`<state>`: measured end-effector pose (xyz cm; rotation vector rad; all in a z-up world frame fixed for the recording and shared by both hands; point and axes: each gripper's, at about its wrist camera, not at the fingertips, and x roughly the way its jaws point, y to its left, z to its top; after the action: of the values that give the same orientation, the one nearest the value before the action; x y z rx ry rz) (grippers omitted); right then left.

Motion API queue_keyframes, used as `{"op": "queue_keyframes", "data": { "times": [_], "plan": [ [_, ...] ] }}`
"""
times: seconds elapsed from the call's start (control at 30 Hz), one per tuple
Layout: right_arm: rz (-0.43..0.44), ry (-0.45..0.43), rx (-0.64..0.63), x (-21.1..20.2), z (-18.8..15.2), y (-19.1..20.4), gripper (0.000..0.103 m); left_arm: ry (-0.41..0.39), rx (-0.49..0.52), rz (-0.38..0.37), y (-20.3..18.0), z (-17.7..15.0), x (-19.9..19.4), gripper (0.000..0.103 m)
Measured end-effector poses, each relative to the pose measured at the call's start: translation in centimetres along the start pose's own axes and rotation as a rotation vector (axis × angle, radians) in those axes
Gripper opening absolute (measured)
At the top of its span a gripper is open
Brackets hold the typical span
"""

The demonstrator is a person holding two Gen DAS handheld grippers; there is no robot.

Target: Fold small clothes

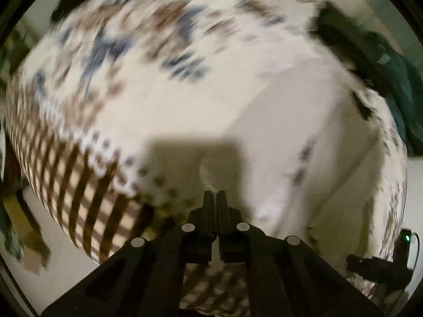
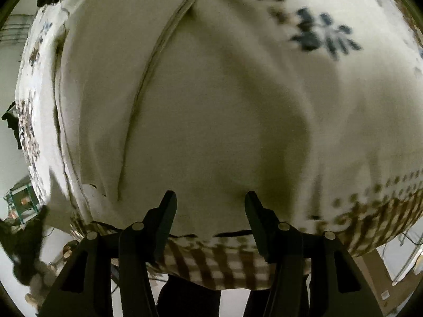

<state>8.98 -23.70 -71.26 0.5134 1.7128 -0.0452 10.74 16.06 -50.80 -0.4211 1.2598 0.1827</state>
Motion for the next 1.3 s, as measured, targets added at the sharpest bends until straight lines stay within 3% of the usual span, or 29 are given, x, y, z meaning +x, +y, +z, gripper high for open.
{"op": "queue_keyframes", "data": {
  "times": [0.13,0.23,0.37,0.47,0.57,0.63,0.7,0.73,0.77,0.8,0.83,1.03,1.2,1.23,1.27,1.3],
  "plan": [
    [0.044,-0.025,0.043,-2.5,-0.5,-3.4,0.056,-0.066,0.171,-0.071,-8.2,-0.1,-4.8,0.001],
    [0.070,-0.043,0.077,-4.2,-0.3,-6.0,0.056,-0.055,0.320,-0.160,-16.3,-1.6,-5.8,0.001],
    [0.077,-0.064,0.112,-5.4,-0.4,-8.9,0.056,0.013,0.510,-0.243,-25.9,-6.3,-4.1,0.001],
    [0.082,-0.062,0.139,-6.7,-0.2,-12.5,0.056,0.077,0.602,-0.252,-29.9,-8.7,-1.2,0.001],
    [0.082,-0.051,0.148,-7.5,-0.1,-15.3,0.056,0.152,0.613,-0.207,-30.9,-10.4,1.2,0.004],
    [0.085,-0.035,0.150,-7.6,-0.3,-16.6,0.056,0.201,0.582,-0.200,-30.5,-10.8,2.2,0.005],
    [0.095,-0.022,0.149,-8.1,-0.4,-18.0,0.056,0.190,0.551,-0.146,-29.0,-10.5,2.6,0.008],
    [0.099,-0.021,0.150,-8.3,-0.4,-19.0,0.056,0.192,0.536,-0.135,-27.9,-10.1,2.6,0.019],
    [0.104,-0.021,0.151,-8.4,-0.5,-19.1,0.057,0.197,0.514,-0.119,-26.4,-9.5,2.7,0.045],
    [0.114,-0.019,0.150,-8.7,0.4,-19.8,0.059,0.197,0.497,-0.099,-25.4,-8.9,2.9,0.063],
    [0.127,-0.018,0.146,-8.6,0.4,-20.2,0.061,0.195,0.473,-0.072,-23.9,-8.3,3.1,0.088],
    [0.263,0.055,0.091,-6.1,0.7,-18.4,0.061,0.188,0.254,0.054,-12.2,-4.5,4.0,0.088],
    [0.314,0.121,0.074,-2.8,0.4,-17.4,0.061,0.276,0.134,0.015,-6.5,-4.9,6.2,0.088],
    [0.327,0.121,0.079,-2.5,0.3,-17.5,0.053,0.293,0.120,0.010,-5.8,-5.4,6.8,0.088],
    [0.332,0.101,0.084,-2.5,0.1,-17.6,0.006,0.306,0.110,0.002,-5.4,-5.8,7.2,0.088],
    [0.274,0.063,0.095,-2.8,-0.1,-17.9,0.005,0.316,0.097,-0.008,-4.9,-6.2,7.6,0.088]
  ]
}}
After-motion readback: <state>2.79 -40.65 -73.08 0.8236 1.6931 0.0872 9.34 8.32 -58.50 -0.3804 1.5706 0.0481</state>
